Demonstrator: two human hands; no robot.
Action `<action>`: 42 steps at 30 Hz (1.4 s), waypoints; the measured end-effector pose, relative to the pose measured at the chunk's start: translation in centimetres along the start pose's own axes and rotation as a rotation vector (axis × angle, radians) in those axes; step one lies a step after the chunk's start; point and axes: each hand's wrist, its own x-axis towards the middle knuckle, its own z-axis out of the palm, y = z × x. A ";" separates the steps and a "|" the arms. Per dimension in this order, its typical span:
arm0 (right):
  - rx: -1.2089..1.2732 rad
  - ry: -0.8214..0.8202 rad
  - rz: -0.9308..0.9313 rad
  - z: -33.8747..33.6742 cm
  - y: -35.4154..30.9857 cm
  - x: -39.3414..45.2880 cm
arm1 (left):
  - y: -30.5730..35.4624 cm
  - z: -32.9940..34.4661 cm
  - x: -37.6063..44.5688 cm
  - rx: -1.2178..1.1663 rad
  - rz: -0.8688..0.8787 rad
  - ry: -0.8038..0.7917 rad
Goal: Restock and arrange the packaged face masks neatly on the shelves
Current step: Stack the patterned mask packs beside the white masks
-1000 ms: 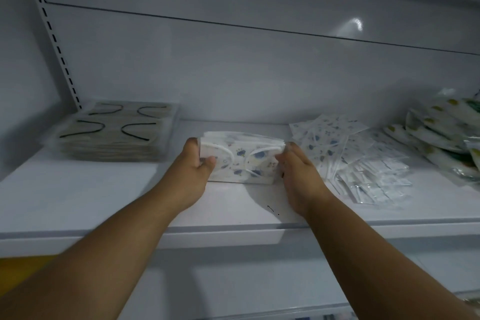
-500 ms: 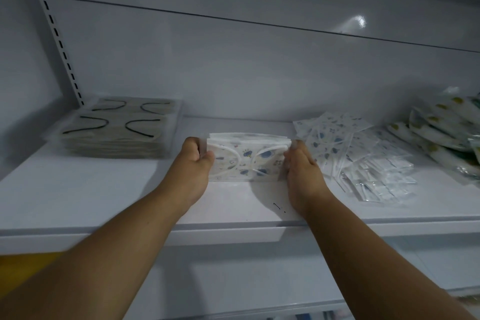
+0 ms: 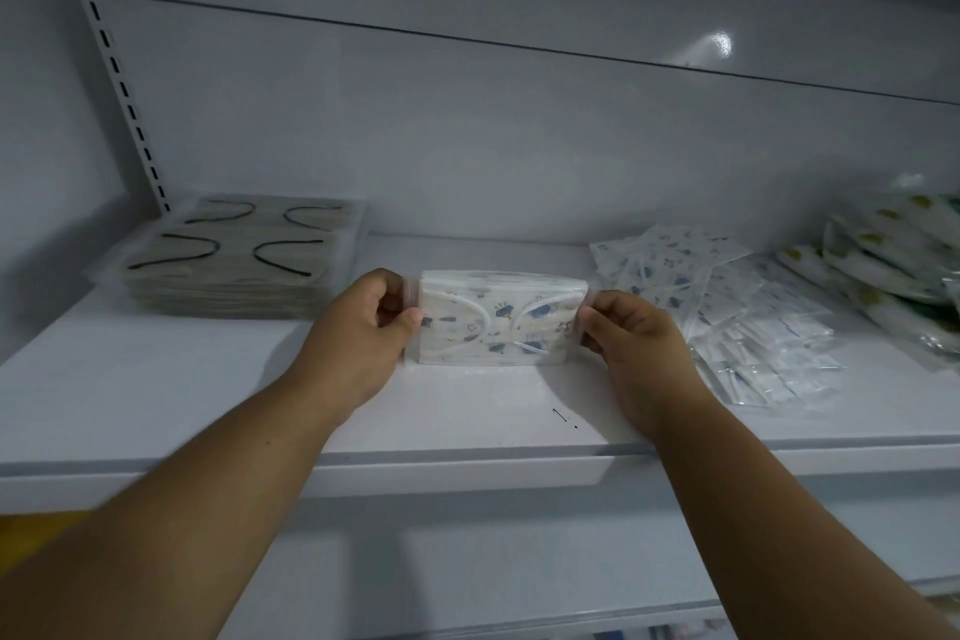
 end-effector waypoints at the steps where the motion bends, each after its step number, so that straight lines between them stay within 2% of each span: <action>1: 0.007 0.008 -0.003 -0.1 0.1 0.1 | 0.1 0.0 0.0 0.009 0.016 0.017; 7: -0.114 0.046 -0.033 -0.2 0.0 2.2 | 0.6 0.3 1.4 -0.032 0.013 0.092; 9: -0.230 0.076 -0.034 0.0 -0.4 3.9 | 1.4 0.7 2.7 0.053 0.024 0.170; 12: -0.387 0.129 -0.039 0.8 -1.6 7.1 | 3.0 1.3 5.3 0.322 0.086 0.229; 14: -0.579 0.127 -0.096 1.4 -2.1 9.8 | 3.9 1.6 7.6 0.519 0.139 0.147; 17: -0.797 0.033 -0.129 2.7 -2.2 13.4 | 4.1 1.9 11.0 0.753 0.194 0.014; 23: -0.976 -0.095 -0.085 5.1 -1.0 18.2 | 3.7 3.3 15.6 0.966 0.018 -0.100; 31: -1.015 -0.152 -0.079 6.2 0.4 20.0 | 2.9 4.4 16.7 1.023 -0.116 -0.076; 42: -1.030 -0.165 -0.118 6.5 0.3 21.3 | 2.3 4.9 18.0 1.096 -0.086 -0.028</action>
